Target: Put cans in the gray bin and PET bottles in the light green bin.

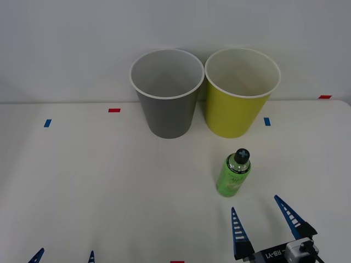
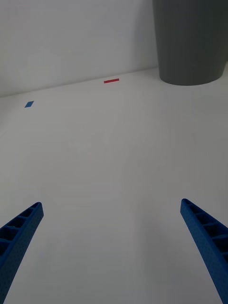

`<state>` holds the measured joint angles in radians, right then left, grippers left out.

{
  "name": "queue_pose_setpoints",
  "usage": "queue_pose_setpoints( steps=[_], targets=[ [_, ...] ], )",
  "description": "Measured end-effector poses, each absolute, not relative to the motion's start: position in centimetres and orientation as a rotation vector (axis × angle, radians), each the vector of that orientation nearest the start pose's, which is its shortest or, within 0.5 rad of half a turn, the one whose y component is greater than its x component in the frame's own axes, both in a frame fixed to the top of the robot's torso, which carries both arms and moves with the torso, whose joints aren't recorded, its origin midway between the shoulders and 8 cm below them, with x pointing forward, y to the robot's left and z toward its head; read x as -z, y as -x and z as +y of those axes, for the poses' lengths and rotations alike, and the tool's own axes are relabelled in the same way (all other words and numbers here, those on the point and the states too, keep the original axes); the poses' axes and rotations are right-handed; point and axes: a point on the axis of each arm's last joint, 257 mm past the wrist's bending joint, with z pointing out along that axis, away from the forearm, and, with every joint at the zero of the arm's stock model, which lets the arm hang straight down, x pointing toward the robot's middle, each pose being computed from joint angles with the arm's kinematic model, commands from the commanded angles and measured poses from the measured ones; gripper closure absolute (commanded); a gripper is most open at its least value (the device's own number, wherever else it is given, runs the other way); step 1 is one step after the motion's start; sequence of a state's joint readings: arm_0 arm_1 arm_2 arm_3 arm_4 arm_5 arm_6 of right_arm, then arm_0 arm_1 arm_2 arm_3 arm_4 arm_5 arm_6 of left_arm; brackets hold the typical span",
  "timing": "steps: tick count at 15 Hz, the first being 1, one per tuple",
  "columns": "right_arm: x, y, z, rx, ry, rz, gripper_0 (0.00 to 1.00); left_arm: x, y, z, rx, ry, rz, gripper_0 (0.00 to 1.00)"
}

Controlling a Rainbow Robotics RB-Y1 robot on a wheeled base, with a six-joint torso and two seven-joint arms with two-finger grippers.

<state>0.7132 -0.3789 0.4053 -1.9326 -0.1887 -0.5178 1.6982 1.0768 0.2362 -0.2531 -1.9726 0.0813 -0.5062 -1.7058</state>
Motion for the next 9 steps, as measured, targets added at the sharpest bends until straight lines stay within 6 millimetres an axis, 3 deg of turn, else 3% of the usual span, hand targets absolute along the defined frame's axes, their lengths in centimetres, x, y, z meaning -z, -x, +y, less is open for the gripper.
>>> queue_pose_setpoints(
  steps=[9],
  targets=[
    [23.4,-35.2,-16.3,-0.151,0.169,1.465,0.0,30.2,-21.0,25.3,-0.128,-0.1,1.727,0.0]
  ],
)
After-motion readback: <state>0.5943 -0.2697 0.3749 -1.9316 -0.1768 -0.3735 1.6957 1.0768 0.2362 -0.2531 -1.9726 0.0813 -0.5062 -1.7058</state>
